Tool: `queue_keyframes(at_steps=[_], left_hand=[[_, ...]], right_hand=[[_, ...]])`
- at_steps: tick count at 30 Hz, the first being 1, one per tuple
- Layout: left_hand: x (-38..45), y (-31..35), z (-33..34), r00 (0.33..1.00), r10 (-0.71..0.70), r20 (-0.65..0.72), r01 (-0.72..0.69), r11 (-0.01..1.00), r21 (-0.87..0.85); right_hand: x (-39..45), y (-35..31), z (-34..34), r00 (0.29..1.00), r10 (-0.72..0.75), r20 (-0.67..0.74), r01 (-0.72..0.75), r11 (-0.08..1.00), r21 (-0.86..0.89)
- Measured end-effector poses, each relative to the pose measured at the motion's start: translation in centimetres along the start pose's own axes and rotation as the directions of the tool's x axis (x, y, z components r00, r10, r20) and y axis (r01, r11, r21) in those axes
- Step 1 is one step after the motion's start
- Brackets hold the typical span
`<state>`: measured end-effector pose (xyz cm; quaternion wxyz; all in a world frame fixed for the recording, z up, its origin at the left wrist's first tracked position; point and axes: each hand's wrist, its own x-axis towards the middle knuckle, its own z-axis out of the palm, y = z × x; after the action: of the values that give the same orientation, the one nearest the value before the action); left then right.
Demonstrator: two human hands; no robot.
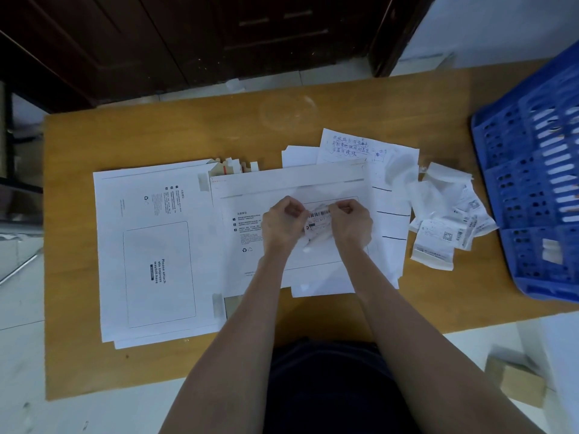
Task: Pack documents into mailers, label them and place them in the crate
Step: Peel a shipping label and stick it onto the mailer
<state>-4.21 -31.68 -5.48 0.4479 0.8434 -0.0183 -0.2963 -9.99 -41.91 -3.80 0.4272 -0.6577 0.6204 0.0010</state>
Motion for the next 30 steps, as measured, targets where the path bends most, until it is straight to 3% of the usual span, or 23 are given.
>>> queue_keyframes(at_steps=[10, 17, 30], left_hand=[[0.27, 0.41, -0.16, 0.997, 0.017, -0.071, -0.014, 0.999, 0.045], [0.53, 0.57, 0.01, 1.0, 0.019, -0.014, -0.017, 0.994, 0.11], [0.92, 0.81, 0.12, 0.997, 0.042, -0.063, -0.033, 0.99, 0.137]], right_hand=[[0.26, 0.01, 0.31, 1.0, 0.02, 0.006, -0.02, 1.0, 0.007], [0.47, 0.22, 0.48, 1.0, 0.013, -0.006, -0.013, 1.0, -0.019], [0.45, 0.36, 0.72, 0.989, -0.142, -0.041, 0.133, 0.976, -0.171]])
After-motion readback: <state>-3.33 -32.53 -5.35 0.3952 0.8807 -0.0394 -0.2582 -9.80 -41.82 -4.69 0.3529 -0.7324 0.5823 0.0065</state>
